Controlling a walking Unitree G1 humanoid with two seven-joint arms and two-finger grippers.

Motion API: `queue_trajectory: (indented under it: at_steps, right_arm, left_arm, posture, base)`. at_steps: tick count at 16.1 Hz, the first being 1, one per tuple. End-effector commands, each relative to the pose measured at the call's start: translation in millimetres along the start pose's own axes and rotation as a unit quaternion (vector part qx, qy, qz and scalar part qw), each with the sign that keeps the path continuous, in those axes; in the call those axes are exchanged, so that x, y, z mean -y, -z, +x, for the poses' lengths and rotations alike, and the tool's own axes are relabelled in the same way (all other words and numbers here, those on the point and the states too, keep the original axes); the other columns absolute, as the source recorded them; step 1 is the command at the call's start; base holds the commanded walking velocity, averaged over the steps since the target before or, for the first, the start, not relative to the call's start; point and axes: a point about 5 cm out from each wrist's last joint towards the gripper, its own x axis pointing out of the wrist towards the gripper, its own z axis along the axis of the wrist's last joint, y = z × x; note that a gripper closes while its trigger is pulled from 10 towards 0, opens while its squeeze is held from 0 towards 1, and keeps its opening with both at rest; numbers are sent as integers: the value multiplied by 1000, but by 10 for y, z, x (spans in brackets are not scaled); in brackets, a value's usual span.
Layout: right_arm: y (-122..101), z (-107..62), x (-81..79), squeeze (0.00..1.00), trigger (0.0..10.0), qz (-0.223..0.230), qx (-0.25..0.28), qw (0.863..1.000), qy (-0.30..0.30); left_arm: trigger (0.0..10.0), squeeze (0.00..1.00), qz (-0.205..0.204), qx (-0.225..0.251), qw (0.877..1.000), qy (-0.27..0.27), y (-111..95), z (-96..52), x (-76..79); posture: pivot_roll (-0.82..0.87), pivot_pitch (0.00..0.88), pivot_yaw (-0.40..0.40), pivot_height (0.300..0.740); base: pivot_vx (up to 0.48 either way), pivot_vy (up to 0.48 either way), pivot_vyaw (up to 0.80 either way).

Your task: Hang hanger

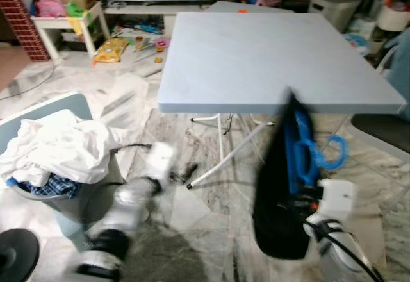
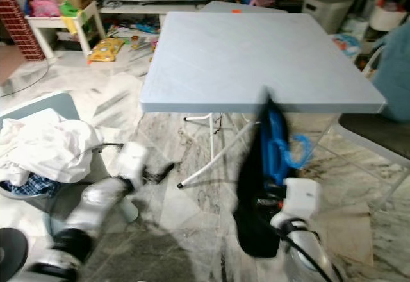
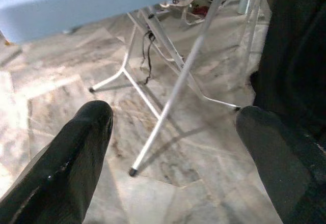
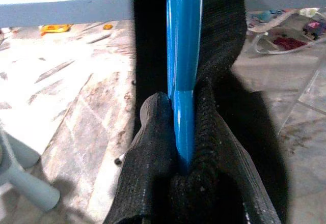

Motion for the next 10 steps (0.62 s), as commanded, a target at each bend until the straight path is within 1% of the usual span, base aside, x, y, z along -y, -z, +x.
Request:
queue_trajectory:
  at_steps: [1, 3, 4, 5, 7, 8, 9, 10]
  right_arm:
    - [-81, -30, 89, 0, 10000, -21, 13, 1000, 3]
    - [-91, -52, 166, 0, 10000, -69, -10, 997, -28]
    - [-94, -70, 203, 0, 10000, -87, -22, 995, -46]
    - [-101, -113, 252, 0, 10000, -114, -39, 990, -76]
    - [-154, -200, 274, 0, 10000, -116, -49, 984, -123]
    - [-180, -230, 279, 0, 10000, -122, -53, 982, -136]
    - [-203, -260, 285, 0, 10000, -132, -59, 978, -152]
    - [-220, -256, 279, 0, 10000, -132, -57, 978, -154]
  left_arm:
    - [10000, 0, 15, 14, 999, 40, -86, 83, 147]
    - [10000, 0, 48, 10, 996, 73, -106, 92, 179]
    - [10000, 0, 58, 7, 995, 85, -110, 98, 185]
    - [10000, 0, 79, 5, 992, 100, -127, 107, 187]
    - [10000, 0, 103, 1, 989, 104, -151, 134, 170]
    - [10000, 0, 105, 3, 989, 108, -169, 147, 169]
    - [10000, 0, 107, 8, 987, 116, -208, 182, 198]
    - [10000, 0, 113, 20, 985, 131, -262, 225, 272]
  posture:
    - [-27, 0, -36, 740]
    - [-27, 0, -37, 740]
    - [-28, 0, -35, 740]
    - [-29, 0, -35, 740]
    - [-34, 0, -36, 740]
    - [-38, 0, -36, 740]
    - [-39, 0, -38, 740]
    - [-41, 0, -36, 740]
  base:
    - [0, 0, 0]
    - [0, 0, 0]
    - [0, 0, 0]
    - [0, 0, 0]
    - [0, 0, 0]
    - [0, 0, 0]
    - [0, 0, 0]
    - [0, 0, 0]
